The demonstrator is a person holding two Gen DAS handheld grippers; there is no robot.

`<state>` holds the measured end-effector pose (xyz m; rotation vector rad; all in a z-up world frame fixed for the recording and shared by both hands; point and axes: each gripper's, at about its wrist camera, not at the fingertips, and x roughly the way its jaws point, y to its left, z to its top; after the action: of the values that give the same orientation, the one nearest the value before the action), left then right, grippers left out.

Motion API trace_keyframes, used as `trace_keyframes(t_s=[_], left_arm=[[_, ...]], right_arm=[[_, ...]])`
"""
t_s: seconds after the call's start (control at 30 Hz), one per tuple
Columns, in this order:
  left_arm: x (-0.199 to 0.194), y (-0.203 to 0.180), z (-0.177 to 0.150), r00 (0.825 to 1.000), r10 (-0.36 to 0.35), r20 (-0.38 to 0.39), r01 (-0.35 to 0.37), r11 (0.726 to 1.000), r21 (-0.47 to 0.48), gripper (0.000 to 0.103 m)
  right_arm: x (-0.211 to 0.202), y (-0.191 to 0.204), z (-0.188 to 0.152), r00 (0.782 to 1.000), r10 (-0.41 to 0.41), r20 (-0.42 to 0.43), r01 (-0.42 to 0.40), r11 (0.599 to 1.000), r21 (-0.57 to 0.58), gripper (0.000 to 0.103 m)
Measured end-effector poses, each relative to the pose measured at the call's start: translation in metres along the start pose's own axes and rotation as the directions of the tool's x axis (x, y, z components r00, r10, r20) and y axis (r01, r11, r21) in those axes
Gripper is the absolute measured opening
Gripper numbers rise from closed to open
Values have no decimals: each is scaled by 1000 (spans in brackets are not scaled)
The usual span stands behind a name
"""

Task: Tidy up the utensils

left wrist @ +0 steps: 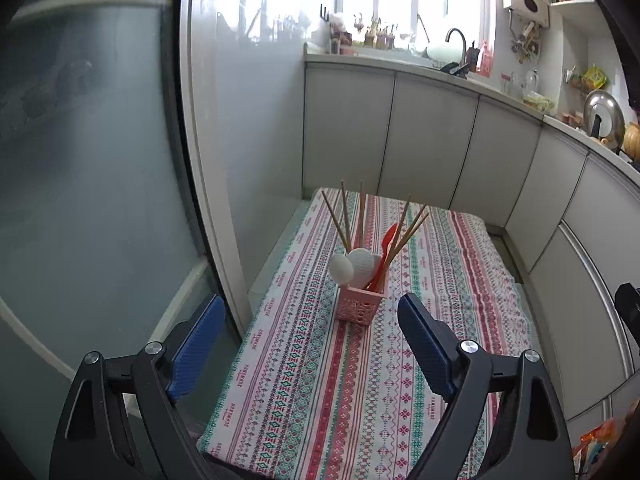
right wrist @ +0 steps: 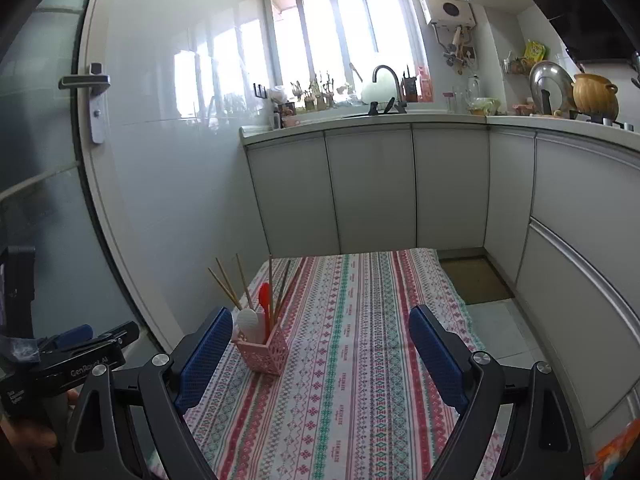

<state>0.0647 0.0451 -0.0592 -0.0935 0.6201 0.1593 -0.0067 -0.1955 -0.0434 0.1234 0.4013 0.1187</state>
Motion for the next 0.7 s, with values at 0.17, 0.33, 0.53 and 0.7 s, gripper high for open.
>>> trace_keyframes(t_s=[0.17,0.33,0.53,0.7], left_arm=[[-58,-11,7,999,-21,30,20,999,27,96],[-107,-18,14,998,-30,60,27,998,61,101],[-141,-25,12,997,-40,64,34,994,105,103],[-152,-22,7,998,-56,35,52,993,105,103]], right_arm=[[-57,0,20,1000,15,13,-15,999,-32,91],[-87,-3,35,999,28,-30,-28,1000,-8,95],[-93,7,29,992,40,-120,-45,998,-41,101],[-93,12,21,981,43,-191,-51,998,-42,103]])
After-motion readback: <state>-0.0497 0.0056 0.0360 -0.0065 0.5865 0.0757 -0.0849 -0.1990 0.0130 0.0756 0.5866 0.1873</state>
